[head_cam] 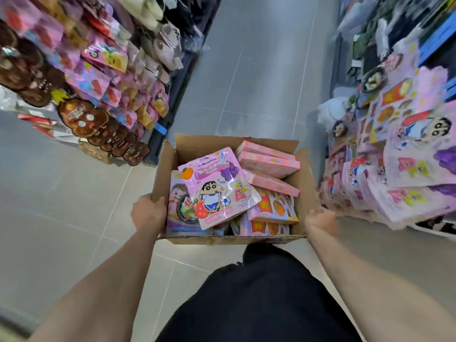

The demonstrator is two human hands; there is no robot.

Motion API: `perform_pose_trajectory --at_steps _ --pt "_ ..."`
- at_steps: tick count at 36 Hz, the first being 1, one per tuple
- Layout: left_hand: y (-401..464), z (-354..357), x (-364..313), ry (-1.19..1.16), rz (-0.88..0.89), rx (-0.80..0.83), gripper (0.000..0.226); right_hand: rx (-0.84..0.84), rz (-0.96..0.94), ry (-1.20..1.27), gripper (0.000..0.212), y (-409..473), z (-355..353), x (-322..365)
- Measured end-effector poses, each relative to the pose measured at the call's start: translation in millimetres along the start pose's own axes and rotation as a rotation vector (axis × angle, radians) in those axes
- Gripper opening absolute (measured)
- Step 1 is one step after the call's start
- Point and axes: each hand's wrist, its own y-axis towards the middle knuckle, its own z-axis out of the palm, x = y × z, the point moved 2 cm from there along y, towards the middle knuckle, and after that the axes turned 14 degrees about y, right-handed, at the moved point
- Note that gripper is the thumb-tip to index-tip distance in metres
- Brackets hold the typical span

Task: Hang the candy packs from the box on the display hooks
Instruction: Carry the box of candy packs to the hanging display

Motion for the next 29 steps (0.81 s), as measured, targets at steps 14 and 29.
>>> perform_pose_trajectory --at_steps 14,29 --pt "205 -48 -135 0.039 0.192 0.039 0.037 -0.149 0.128 0.138 0.035 14 94 127" --pt "371 -114 -327 0.137 0.634 0.116 0.036 -0.474 0.305 0.391 0.034 -38 169 230"
